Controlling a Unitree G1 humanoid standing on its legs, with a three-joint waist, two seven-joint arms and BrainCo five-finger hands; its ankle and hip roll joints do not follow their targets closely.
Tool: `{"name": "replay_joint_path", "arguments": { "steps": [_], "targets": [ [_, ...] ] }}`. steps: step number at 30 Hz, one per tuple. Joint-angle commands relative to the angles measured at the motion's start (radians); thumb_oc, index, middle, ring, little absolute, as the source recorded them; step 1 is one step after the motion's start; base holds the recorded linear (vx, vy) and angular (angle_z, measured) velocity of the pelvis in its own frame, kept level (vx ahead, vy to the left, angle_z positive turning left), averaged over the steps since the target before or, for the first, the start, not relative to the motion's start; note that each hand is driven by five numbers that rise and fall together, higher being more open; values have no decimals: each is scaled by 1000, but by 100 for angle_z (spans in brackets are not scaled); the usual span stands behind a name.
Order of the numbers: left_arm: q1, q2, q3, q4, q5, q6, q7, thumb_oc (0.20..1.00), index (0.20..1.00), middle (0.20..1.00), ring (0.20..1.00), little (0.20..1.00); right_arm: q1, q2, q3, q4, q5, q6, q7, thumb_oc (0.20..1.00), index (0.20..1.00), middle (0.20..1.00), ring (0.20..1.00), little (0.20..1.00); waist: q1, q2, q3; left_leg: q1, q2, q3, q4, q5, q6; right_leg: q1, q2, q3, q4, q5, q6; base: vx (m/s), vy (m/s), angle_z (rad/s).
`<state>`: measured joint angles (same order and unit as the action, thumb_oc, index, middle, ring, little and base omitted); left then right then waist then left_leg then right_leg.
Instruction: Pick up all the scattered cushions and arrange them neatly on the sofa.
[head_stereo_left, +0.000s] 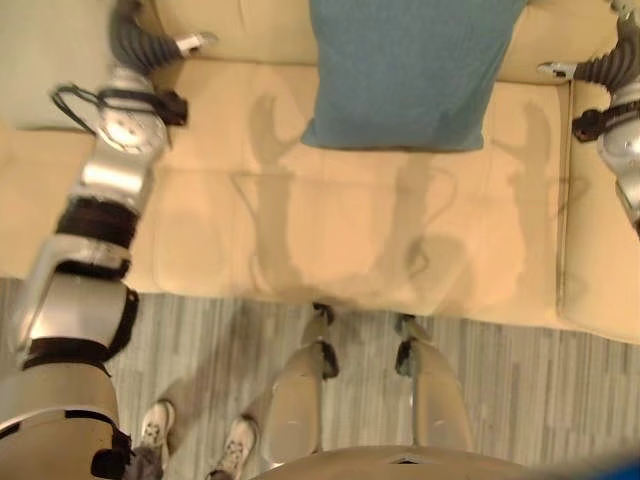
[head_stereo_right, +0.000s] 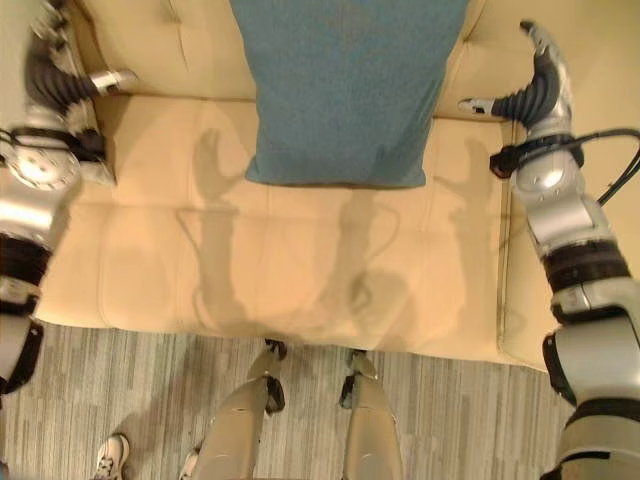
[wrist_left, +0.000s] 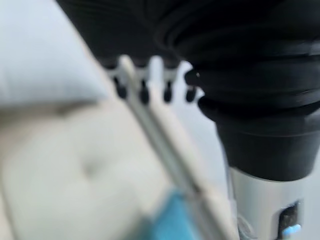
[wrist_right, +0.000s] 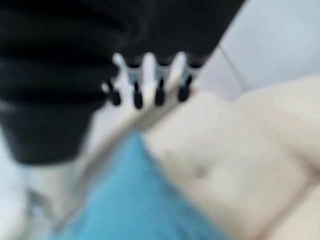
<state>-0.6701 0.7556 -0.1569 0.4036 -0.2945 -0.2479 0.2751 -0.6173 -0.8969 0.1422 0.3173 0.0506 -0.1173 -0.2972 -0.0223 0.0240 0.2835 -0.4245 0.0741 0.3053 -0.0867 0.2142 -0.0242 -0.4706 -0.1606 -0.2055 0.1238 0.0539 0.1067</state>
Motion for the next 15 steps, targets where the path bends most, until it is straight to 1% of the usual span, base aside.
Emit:
{"name": "replay_joint_path", "arguments": {
  "steps": [1,3,4,5,6,7,8,9,10,13,15],
  "targets": [
    [124,-83,10,91,4,-15,-66,1000,1000,1000,1000,1000,129,104,5,90,-33,-34,60,1000,1000,1000,1000,1000,-30,-78,-171,171,10,71,14,-130,-101,125,-53,-3,-174,124,115,93,-20,0],
    [276,-129,68,55,18,1,-105,1000,1000,1000,1000,1000,283,141,-64,34,-41,-37,104,1000,1000,1000,1000,1000,-34,-78,-185,220,10,76,10,-136,-100,178,-50,-9,-181,115,112,86,-28,-13],
    [349,-157,85,60,34,12,-117,1000,1000,1000,1000,1000,355,172,-90,24,-43,-41,124,1000,1000,1000,1000,1000,-37,-79,-187,243,13,79,8,-139,-99,197,-50,-11,-180,110,112,85,-35,-14],
    [462,-201,127,67,47,29,-151,1000,1000,1000,1000,1000,466,217,-122,9,-64,-39,161,1000,1000,1000,1000,1000,-42,-78,-197,279,14,86,7,-141,-98,234,-46,-16,-180,102,108,48,-27,-10],
    [463,-201,127,65,47,29,-151,1000,1000,1000,1000,1000,469,218,-123,7,-64,-38,162,1000,1000,1000,1000,1000,-42,-79,-198,277,13,87,5,-137,-97,232,-46,-16,-181,104,107,38,-23,-3],
    [510,-217,145,95,71,37,-164,1000,1000,1000,1000,1000,514,241,-129,8,-83,-37,180,1000,1000,1000,1000,1000,-45,-76,-201,297,13,88,6,-143,-98,250,-43,-17,-179,98,107,1,-13,-8],
    [639,-269,173,153,137,71,-196,1000,1000,1000,1000,1000,628,313,-123,32,-117,-28,230,1000,1000,1000,1000,1000,-56,-71,-212,348,18,97,5,-151,-94,292,-27,-9,-172,80,98,2,-13,-9],
    [640,-269,173,152,138,71,-196,1000,1000,1000,1000,1000,629,313,-123,31,-117,-28,230,1000,1000,1000,1000,1000,-56,-72,-214,346,17,98,4,-147,-93,289,-27,-8,-173,83,97,-5,-16,-15],
    [677,-278,180,183,177,80,-208,1000,1000,1000,1000,1000,667,327,-120,43,-140,-29,248,1000,1000,1000,1000,1000,-59,-71,-219,360,20,100,4,-149,-93,300,-21,-2,-171,76,94,8,-16,-21],
    [735,-320,185,329,243,104,-226,1000,1000,1000,1000,1000,741,359,-88,148,-206,-22,275,1000,1000,1000,1000,1000,-67,-72,-240,399,28,105,2,-151,-95,337,-7,3,-173,65,87,-1,-41,-12],
    [748,-350,173,448,279,116,-219,1000,1000,1000,1000,1000,757,371,-59,258,-239,-13,275,1000,1000,1000,1000,1000,-72,-71,-248,417,36,108,0,-146,-99,358,1,5,-176,56,83,-35,-64,-10]
  ]
}}
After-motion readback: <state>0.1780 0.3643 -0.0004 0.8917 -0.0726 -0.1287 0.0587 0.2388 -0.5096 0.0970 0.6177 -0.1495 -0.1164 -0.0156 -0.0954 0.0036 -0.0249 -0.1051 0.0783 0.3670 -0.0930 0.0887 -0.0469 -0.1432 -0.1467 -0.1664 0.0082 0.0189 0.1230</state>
